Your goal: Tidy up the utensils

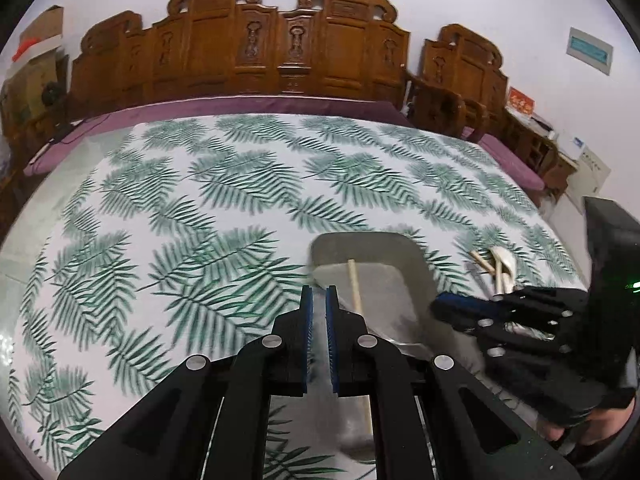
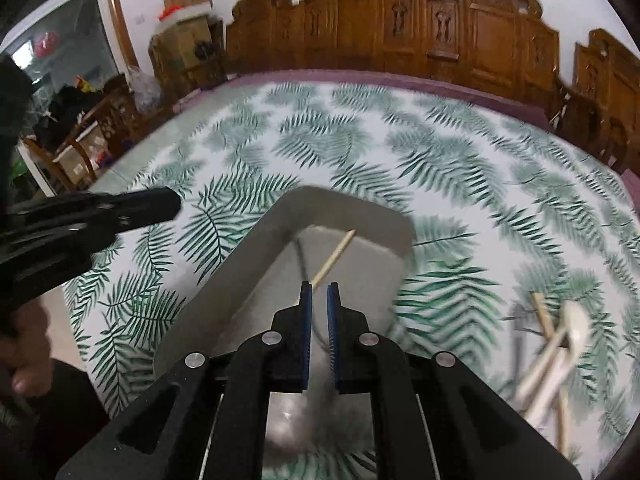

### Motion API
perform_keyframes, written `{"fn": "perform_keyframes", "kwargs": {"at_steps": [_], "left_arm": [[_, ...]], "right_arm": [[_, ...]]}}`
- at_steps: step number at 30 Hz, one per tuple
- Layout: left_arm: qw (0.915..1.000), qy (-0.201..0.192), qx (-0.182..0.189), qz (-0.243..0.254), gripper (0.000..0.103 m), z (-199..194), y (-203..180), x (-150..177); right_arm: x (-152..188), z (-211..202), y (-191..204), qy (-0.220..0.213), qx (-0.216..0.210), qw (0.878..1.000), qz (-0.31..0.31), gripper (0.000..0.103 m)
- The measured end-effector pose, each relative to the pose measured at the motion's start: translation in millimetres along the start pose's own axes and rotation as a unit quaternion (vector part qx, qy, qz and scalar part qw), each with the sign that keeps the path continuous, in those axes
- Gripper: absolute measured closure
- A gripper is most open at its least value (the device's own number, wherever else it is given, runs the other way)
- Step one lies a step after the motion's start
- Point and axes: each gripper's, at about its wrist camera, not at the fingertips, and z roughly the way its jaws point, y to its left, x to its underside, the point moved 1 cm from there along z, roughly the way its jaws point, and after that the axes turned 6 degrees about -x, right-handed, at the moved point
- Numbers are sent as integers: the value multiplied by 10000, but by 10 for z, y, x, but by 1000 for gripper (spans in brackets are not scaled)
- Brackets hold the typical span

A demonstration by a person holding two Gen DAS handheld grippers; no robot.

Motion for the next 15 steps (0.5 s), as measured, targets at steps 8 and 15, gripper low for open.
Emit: {"fn": "perform_keyframes", "kwargs": {"at_steps": [8, 15], "left_arm": [[9987, -122, 371, 319, 79, -31, -521, -19], [9961, -52, 663, 574, 77, -5, -993, 1]], "right_arm": [[291, -765, -635, -353, 693, 9968, 207, 93], [589, -1099, -1132, -459, 1154, 9907, 550, 93]]}}
